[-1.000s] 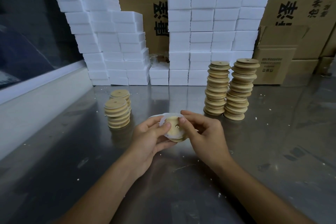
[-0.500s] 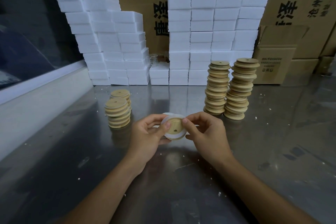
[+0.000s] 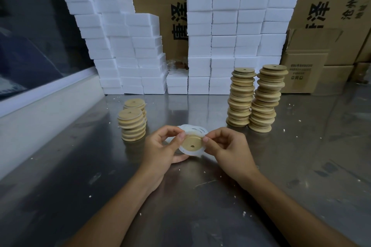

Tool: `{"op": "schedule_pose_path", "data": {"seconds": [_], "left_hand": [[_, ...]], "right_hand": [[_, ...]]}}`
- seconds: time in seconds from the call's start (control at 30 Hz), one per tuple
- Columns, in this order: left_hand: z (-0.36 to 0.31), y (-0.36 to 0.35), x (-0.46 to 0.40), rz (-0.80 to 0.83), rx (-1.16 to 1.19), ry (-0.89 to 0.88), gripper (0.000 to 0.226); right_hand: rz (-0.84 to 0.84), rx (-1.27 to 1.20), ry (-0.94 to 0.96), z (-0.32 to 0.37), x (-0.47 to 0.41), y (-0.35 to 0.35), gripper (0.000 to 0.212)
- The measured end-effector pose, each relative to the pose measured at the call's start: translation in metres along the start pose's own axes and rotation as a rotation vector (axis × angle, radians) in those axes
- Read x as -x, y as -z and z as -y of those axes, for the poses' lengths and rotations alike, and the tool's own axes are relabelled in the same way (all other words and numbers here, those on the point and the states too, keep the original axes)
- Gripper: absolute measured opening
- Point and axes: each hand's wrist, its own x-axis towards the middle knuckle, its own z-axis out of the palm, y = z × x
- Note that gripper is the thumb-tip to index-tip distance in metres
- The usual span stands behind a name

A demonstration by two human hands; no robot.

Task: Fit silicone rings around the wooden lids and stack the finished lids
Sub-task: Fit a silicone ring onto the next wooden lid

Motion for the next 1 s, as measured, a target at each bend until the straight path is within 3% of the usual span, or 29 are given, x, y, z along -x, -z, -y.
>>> {"op": "schedule_pose_path", "data": {"seconds": [0.13,0.5,1.0], "left_hand": [[0.0003,0.0013,-0.0008,0.041,0.003,0.004,0.004],[0.0001,-0.0022,-0.0007,0.005,-0.028,0.056,0.019],[-0.002,-0.0053,0.0023,-0.034,-0.075,0.027,0.01]], "right_hand": [[0.006,-0.022,-0.034,0.0021,-0.0002,0.0001,0.006],[0.011,-0.006,-0.12,0.0035,0.0005,0.0009,0.005],[-0.005,0.004,-0.145,0.0047,0.0008,-0.0011,0.007]]}}
